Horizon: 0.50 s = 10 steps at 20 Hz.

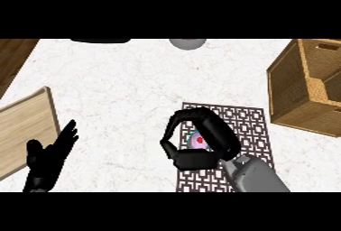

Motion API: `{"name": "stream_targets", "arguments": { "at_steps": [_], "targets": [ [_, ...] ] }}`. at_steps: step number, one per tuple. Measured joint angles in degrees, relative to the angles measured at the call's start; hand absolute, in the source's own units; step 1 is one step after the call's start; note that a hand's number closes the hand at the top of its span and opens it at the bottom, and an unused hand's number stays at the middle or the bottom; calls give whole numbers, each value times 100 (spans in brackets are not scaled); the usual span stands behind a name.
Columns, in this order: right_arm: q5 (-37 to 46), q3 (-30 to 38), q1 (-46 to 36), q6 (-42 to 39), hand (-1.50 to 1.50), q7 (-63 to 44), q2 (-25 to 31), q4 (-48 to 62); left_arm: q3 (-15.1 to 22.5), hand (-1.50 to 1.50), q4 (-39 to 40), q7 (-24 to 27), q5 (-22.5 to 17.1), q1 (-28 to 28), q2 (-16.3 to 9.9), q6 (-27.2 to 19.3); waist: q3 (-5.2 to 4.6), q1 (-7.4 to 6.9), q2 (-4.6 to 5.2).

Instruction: Pick the cupcake from the placemat and place it in the basket

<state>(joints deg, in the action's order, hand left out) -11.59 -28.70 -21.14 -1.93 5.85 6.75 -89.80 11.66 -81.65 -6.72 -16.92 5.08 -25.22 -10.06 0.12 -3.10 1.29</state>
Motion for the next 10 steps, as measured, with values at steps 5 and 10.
{"name": "stream_targets", "arguments": {
  "at_steps": [5, 10],
  "targets": [
    [879, -1281, -378, 751, -150, -243, -471, 195, 168, 0, 86, -380, 13, -2, 180, -45, 8, 141, -112],
    [2196, -1445, -1124, 1212, -150, -1314, -123, 343, 124, 0, 77, -435, -1, 121, 199, -87, 7, 305, -211]
  ]
}}
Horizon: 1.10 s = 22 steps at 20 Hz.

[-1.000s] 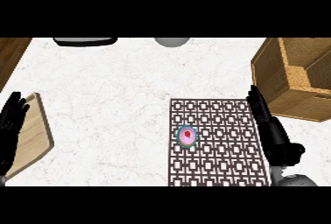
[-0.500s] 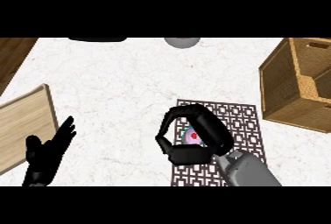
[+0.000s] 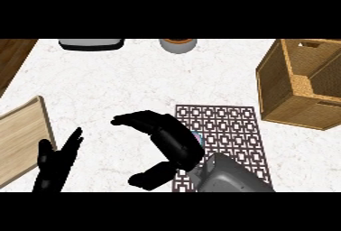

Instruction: Pick the cupcake from the placemat and place it in the basket

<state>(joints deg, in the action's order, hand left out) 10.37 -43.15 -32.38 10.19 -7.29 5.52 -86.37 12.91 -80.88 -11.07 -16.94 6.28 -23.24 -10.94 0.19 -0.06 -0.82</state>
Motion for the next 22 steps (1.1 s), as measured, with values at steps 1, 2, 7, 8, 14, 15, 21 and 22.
{"name": "stream_targets", "arguments": {
  "at_steps": [1, 2, 7, 8, 14, 15, 21, 22],
  "targets": [
    [230, 29, -194, -17, -150, -268, 150, -22, -12, 0, -3, -5, -3, 28, -1, -10, -2, 31, -15],
    [401, 99, -407, -91, -150, -549, 310, -72, -18, 0, -31, 18, 10, 71, 3, -32, -3, 46, -27],
    [635, 447, -1368, -1141, -150, -1758, 1193, -631, -63, 0, -34, 3, 21, 137, 17, -68, 4, 127, -34],
    [569, 525, -1542, -1423, -150, -2003, 1336, -778, -73, 0, -31, 18, 13, 143, 23, -52, 5, 132, -32],
    [-589, 1178, -2433, -3368, -150, -3005, 2198, -1182, -81, 0, -30, 5, 19, 119, 54, -1, 7, 134, -11],
    [-836, 1260, -2515, -3684, -150, -3168, 2335, -1230, -92, 0, -58, -27, 20, 128, 45, -14, 6, 135, -11],
    [-2021, 1599, -2910, -4986, -150, -3883, 2853, -1214, -110, 0, -52, -32, 87, 98, 83, 5, 7, 77, 17],
    [-2201, 1641, -2930, -5053, -150, -3984, 2907, -1296, -121, 0, -35, 0, 90, 105, 85, 40, 9, 79, 17]
  ]
}}
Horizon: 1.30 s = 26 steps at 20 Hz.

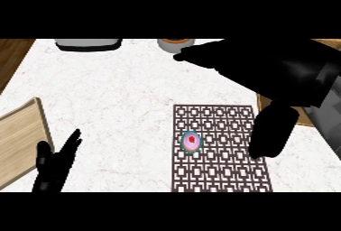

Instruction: Pick the cupcake from the placemat and place it in the basket

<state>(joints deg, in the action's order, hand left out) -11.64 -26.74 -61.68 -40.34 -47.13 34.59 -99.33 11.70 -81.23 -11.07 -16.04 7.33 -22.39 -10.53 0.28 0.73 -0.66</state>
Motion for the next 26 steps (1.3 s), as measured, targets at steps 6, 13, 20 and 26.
{"name": "stream_targets", "arguments": {
  "at_steps": [6, 13, 20, 26],
  "targets": [
    [-388, 149, 252, -228, -150, -101, 214, -262, -41, 0, -41, -95, 85, -31, 36, 54, 2, -41, 19],
    [132, 106, 804, -179, -150, -101, -223, -419, -145, 0, 83, -84, 141, -133, 132, 234, 11, -84, 33],
    [1380, -155, 1502, -21, -150, 316, -870, -364, -226, 0, -43, -164, 284, -74, 190, 240, 11, -114, 46],
    [2453, -543, 2008, 70, -150, 784, -1177, -146, -344, 0, 74, -50, 327, -87, 272, 368, 13, -109, 48]
  ]
}}
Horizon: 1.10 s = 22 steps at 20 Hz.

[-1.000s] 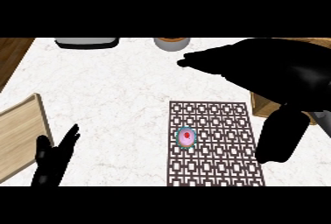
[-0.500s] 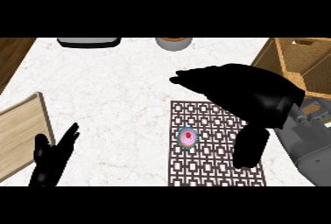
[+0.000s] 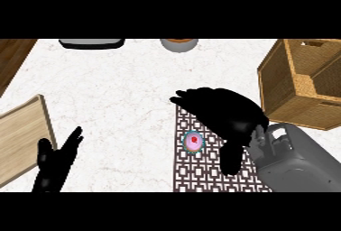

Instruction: Pick the cupcake from the placemat and place it in the basket

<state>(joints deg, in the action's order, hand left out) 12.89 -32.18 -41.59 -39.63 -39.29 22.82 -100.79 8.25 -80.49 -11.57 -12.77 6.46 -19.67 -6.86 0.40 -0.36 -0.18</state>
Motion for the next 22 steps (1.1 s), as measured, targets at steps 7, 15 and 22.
{"name": "stream_targets", "arguments": {
  "at_steps": [7, 15, 22],
  "targets": [
    [866, -82, 394, 140, -150, 724, -238, 515, -41, 0, -123, -72, 176, 58, 75, 20, 4, -4, -2],
    [1758, -141, 830, 423, -150, 1371, -540, 869, -140, 0, 13, -95, 299, -47, 249, 128, 8, 7, -7],
    [2369, -102, 1015, 597, -150, 1764, -898, 1224, -308, 0, -98, -253, 337, 1, 274, 248, 7, 0, -8]
  ]
}}
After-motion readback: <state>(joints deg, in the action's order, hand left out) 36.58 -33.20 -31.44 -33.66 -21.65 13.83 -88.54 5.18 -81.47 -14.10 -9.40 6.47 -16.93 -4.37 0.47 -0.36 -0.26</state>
